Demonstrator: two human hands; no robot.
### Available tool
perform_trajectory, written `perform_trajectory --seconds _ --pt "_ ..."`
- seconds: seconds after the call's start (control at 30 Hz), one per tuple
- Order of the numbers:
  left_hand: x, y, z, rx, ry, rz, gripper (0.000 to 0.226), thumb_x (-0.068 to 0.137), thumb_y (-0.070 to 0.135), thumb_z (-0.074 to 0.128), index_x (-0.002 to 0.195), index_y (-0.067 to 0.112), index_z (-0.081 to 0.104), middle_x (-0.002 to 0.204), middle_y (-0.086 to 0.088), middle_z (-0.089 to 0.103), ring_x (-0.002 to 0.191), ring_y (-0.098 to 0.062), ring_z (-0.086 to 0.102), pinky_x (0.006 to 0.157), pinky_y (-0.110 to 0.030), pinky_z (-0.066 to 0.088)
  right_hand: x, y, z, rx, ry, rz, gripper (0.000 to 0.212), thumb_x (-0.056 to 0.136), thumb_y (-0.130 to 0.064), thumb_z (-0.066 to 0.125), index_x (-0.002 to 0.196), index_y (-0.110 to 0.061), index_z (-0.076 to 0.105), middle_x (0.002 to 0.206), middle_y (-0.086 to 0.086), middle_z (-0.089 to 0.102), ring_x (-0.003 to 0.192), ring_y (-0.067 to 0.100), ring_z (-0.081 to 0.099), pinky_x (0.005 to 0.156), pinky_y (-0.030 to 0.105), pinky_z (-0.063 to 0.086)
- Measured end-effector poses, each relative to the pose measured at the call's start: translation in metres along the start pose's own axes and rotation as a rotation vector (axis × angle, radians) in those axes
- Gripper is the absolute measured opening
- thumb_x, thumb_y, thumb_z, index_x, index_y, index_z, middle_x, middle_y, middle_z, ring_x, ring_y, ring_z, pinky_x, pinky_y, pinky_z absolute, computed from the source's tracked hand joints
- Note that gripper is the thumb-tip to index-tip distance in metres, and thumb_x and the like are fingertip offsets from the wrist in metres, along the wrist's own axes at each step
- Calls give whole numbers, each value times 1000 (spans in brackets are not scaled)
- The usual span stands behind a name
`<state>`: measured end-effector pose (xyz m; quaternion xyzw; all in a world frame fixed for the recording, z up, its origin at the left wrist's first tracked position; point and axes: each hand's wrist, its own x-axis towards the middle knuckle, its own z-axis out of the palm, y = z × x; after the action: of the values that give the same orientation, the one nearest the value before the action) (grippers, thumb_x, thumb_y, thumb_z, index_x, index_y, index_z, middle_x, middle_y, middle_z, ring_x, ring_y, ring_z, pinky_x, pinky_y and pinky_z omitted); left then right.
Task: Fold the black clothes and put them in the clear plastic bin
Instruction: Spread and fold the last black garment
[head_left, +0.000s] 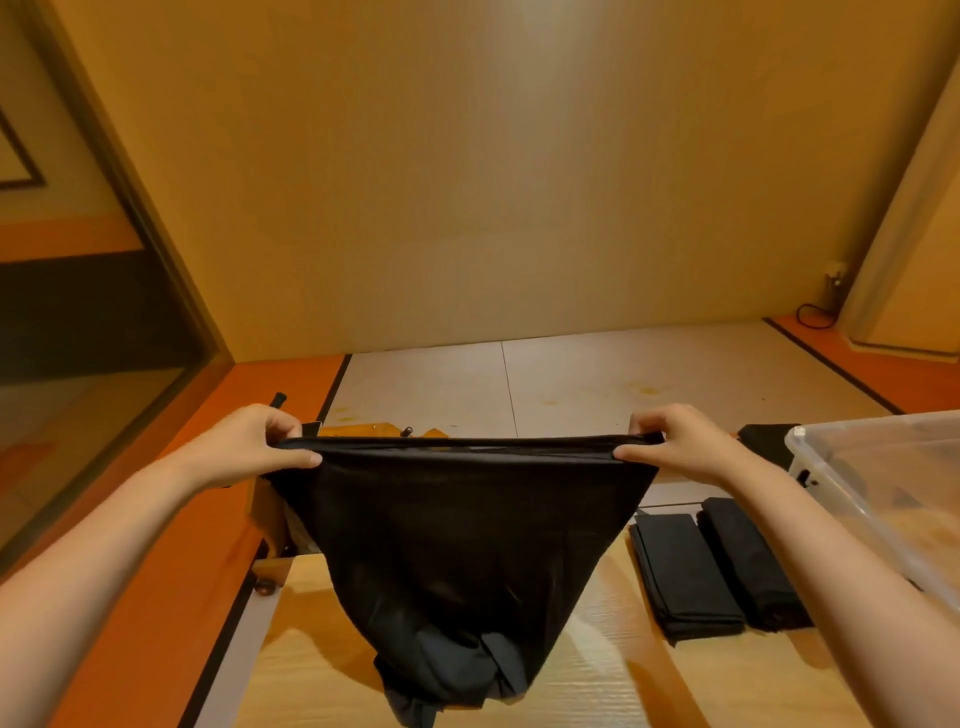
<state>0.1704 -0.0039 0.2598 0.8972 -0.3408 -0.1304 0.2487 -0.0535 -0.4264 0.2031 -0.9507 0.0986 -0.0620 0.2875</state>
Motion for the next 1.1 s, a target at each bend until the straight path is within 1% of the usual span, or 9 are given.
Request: perform_trajectory --seconds 0.13,0.23,0.3,0.4,0.53,0.63,0.83,0.97,1.1 --pt "6 8 -10 233 290 208 38 90 27 65 58 18 48 52 5 47 53 -8 51 49 -19 32 2 -12 -7 -143 37 -87 31 87 -40 64 79 -11 65 81 4 60 79 16 54 73 36 44" --pt "10 3 -24 242 373 257 36 92 24 64 60 20 48 51 4 47 53 -10 50 50 -28 32 -4 -33 -20 174 97 -116 26 88 -31 63 75 -9 67 75 0 63 74 7 58 74 22 46" --pt "15 5 -32 205 418 240 33 93 26 62 62 22 49 54 4 49 55 -8 51 52 -31 34 -7 -51 -34 428 196 -160 24 89 -20 63 71 -4 66 64 -4 62 64 3 57 66 11 43" --pt "25 16 -39 200 456 227 30 93 28 61 66 18 51 58 0 52 56 -9 52 53 -30 33 -1 -69 -52 636 273 -244 21 89 -9 63 68 -5 63 59 -5 60 61 3 55 60 12 42" --pt "39 35 -56 162 507 218 25 91 21 65 69 15 55 66 -3 58 64 -17 56 59 -33 41 15 -74 -71 677 341 -254 23 79 -22 68 72 0 64 65 6 61 64 10 57 60 17 44" --pt "43 50 -79 177 546 239 20 90 19 67 72 12 58 72 -5 61 70 -21 58 63 -38 45 24 -67 -89 463 394 -201 34 77 -31 72 72 2 65 66 18 59 63 13 54 60 25 40" --pt "52 74 -110 415 596 314 6 88 14 68 94 11 67 89 -5 63 85 -22 56 74 -36 46 39 -61 -124 -229 562 -228 12 84 -20 73 83 -10 67 81 3 59 78 22 56 68 37 48" --pt "59 82 -116 487 637 334 12 87 7 68 98 10 68 92 -6 65 89 -21 55 77 -36 47 47 -59 -134 -329 684 -285 8 83 -11 73 85 -8 65 87 0 50 76 22 50 64 32 38" --pt "61 89 -122 489 709 335 14 89 4 64 100 12 68 93 -6 64 92 -24 56 77 -42 49 55 -61 -145 -412 767 -292 7 83 -7 73 83 -4 67 95 11 58 81 29 54 68 36 42"
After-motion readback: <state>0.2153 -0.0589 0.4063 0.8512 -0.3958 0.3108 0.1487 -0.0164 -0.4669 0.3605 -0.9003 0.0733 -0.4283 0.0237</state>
